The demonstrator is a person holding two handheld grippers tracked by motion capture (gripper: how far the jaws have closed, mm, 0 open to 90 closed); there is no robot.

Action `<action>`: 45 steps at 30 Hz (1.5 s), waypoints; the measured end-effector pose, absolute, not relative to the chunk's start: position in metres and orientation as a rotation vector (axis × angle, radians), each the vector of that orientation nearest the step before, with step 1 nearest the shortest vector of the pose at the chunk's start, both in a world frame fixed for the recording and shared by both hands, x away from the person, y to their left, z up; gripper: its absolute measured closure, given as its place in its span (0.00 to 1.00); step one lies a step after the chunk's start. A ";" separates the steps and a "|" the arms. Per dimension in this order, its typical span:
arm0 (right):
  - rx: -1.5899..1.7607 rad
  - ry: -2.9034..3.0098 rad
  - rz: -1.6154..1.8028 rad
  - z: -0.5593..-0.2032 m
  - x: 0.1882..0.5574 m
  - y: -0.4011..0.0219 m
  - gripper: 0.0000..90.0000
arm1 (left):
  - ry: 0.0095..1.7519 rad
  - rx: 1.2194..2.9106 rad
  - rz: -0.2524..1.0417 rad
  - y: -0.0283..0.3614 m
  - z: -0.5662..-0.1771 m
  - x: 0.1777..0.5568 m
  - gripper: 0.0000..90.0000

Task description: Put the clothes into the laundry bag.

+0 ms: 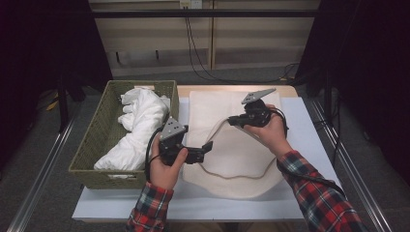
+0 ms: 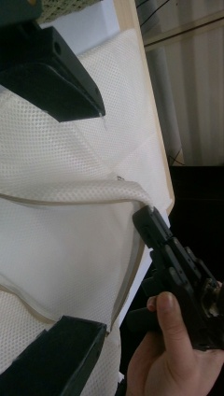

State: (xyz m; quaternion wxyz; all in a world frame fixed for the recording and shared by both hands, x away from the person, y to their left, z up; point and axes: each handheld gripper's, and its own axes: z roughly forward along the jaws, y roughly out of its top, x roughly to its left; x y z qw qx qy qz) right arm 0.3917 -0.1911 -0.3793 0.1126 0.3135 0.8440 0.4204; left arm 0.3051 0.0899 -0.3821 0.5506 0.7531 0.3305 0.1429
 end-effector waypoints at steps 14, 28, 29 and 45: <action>0.887 2.478 1.229 -0.363 0.401 -0.187 0.99 | 0.797 1.783 0.339 0.093 -0.383 0.306 0.00; 0.859 2.447 1.285 -0.343 0.407 -0.188 0.99 | 0.814 1.800 0.329 0.089 -0.382 0.309 0.00; 0.860 2.447 1.280 -0.343 0.407 -0.187 0.99 | 0.814 1.794 0.325 0.089 -0.382 0.309 0.00; 0.898 2.447 1.296 -0.353 0.402 -0.194 0.99 | 0.862 1.820 0.351 0.096 -0.349 0.345 0.00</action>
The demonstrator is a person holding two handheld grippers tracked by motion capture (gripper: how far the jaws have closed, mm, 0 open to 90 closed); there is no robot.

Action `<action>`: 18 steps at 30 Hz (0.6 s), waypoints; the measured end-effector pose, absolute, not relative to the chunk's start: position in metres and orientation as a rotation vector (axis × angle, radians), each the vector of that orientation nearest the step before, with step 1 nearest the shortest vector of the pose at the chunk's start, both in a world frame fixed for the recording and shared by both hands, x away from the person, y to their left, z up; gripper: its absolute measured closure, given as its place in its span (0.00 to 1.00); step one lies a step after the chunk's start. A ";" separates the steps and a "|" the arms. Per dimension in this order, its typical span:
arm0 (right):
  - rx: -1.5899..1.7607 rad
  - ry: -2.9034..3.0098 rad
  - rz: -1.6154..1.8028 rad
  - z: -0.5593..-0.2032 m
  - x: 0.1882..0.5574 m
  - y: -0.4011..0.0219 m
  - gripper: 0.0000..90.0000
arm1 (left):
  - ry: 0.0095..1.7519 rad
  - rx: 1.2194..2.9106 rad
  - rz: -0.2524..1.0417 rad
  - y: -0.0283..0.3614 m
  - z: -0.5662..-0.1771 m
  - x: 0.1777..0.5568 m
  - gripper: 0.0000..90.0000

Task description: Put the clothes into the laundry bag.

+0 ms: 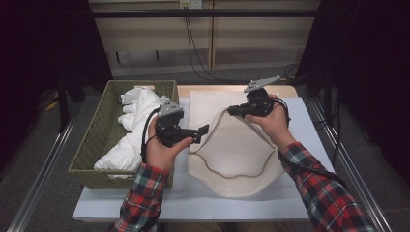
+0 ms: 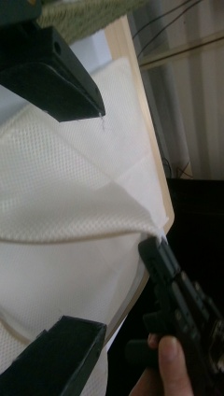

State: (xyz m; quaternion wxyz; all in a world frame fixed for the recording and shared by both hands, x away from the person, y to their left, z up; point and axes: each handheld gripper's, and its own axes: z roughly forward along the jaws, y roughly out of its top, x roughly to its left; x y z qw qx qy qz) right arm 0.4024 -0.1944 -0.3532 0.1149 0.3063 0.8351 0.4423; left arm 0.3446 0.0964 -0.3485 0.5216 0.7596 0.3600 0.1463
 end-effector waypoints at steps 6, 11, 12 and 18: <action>0.895 2.447 1.299 -0.354 0.402 -0.194 0.99 | 0.907 1.837 0.394 0.109 -0.341 0.357 0.00; 0.895 2.449 1.287 -0.355 0.401 -0.194 0.99 | 0.935 1.865 0.434 0.123 -0.336 0.366 0.00; 0.899 2.450 1.289 -0.354 0.401 -0.195 0.99 | 0.976 1.886 0.458 0.131 -0.336 0.371 0.00; 0.897 2.453 1.284 -0.354 0.401 -0.195 0.99 | 1.043 1.929 0.488 0.150 -0.343 0.382 0.00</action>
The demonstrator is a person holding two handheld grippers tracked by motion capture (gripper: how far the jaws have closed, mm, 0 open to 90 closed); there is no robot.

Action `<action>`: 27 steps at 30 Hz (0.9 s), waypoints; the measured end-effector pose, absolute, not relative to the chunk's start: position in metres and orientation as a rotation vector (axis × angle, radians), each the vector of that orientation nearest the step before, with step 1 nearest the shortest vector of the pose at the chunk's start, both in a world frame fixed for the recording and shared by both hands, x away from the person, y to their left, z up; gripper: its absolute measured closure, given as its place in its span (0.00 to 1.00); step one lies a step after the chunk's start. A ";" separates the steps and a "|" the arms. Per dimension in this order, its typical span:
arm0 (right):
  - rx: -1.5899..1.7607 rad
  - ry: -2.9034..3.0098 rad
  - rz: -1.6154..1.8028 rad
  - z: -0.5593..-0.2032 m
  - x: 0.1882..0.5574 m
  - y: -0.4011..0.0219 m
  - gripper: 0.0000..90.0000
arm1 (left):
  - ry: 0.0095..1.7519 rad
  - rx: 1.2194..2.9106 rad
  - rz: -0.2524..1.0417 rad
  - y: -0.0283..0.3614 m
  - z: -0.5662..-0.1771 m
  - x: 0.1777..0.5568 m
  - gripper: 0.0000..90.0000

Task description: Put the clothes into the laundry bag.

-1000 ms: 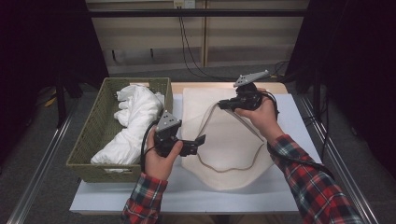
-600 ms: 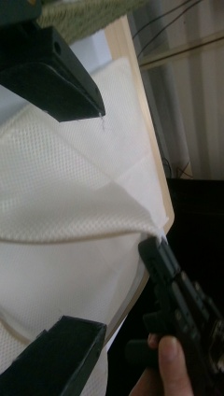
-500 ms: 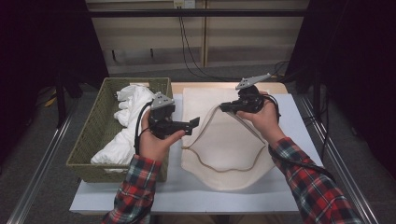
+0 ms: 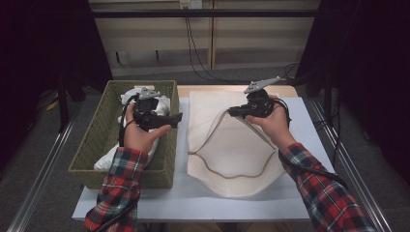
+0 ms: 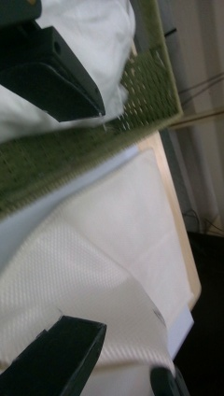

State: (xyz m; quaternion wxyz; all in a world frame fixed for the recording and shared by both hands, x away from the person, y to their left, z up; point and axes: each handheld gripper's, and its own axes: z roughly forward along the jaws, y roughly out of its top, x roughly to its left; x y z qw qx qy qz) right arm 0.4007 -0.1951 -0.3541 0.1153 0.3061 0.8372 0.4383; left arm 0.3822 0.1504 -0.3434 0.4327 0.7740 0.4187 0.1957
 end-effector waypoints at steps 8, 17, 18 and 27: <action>0.896 2.451 1.280 -0.355 0.399 -0.198 0.99 | 1.127 1.980 0.547 0.170 -0.355 0.394 0.01; 0.903 2.449 1.276 -0.356 0.399 -0.200 0.99 | 1.216 2.054 0.571 0.188 -0.374 0.406 0.01; 0.908 2.448 1.276 -0.356 0.398 -0.199 0.99 | 1.236 2.045 0.572 0.190 -0.378 0.408 0.01; 0.909 2.451 1.274 -0.358 0.399 -0.199 0.99 | 1.300 2.112 0.554 0.193 -0.398 0.421 0.02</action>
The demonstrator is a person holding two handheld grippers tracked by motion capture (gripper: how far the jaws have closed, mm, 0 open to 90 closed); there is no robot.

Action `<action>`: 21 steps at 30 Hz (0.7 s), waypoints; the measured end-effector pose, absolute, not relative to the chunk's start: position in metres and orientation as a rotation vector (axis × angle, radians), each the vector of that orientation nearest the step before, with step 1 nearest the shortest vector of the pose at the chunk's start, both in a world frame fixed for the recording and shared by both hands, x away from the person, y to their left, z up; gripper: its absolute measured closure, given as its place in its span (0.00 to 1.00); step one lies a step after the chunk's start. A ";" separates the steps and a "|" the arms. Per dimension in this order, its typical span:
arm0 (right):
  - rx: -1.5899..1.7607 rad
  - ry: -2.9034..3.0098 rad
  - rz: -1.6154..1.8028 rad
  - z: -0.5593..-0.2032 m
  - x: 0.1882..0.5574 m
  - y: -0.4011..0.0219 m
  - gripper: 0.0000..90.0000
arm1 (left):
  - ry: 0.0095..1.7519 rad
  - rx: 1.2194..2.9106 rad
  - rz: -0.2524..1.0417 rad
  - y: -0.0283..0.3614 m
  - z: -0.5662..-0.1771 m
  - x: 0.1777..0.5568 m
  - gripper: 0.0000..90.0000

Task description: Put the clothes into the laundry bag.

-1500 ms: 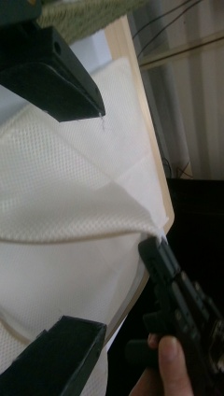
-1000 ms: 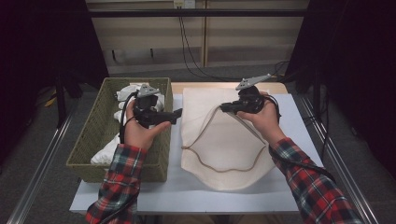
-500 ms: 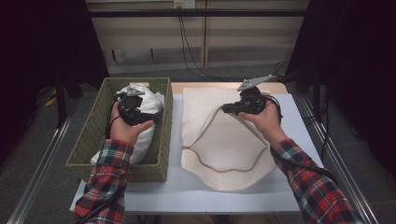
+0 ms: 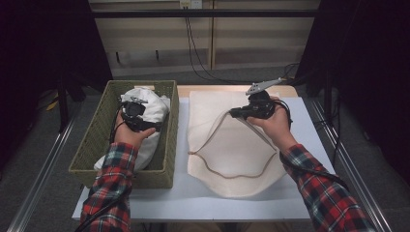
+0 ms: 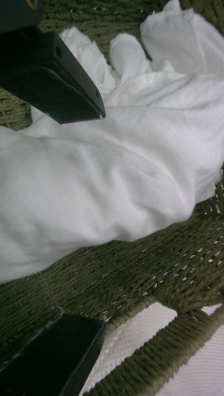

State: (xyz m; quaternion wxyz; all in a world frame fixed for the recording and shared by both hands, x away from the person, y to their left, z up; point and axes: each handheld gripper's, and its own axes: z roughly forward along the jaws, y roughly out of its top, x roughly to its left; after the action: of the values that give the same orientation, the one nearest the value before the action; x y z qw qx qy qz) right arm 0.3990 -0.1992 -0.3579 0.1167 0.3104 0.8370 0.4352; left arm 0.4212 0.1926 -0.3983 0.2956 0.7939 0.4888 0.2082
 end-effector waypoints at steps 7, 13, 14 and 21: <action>0.918 2.444 1.275 -0.359 0.400 -0.202 0.99 | 1.324 2.169 0.500 0.193 -0.410 0.432 0.01; 0.920 2.449 1.273 -0.360 0.400 -0.202 0.99 | 1.345 2.141 0.515 0.195 -0.410 0.437 0.00; 0.920 2.451 1.278 -0.360 0.401 -0.202 0.99 | 1.351 2.149 0.511 0.195 -0.412 0.438 0.00; 0.920 2.451 1.275 -0.360 0.402 -0.202 0.99 | 1.355 2.173 0.478 0.195 -0.417 0.443 0.00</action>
State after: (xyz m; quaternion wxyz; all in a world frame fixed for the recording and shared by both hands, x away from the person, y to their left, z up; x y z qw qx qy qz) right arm 0.4015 -0.2025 -0.3599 0.1147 0.3140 0.8361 0.4349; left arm 0.4429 0.1952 -0.4171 0.2649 0.8044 0.5015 0.1770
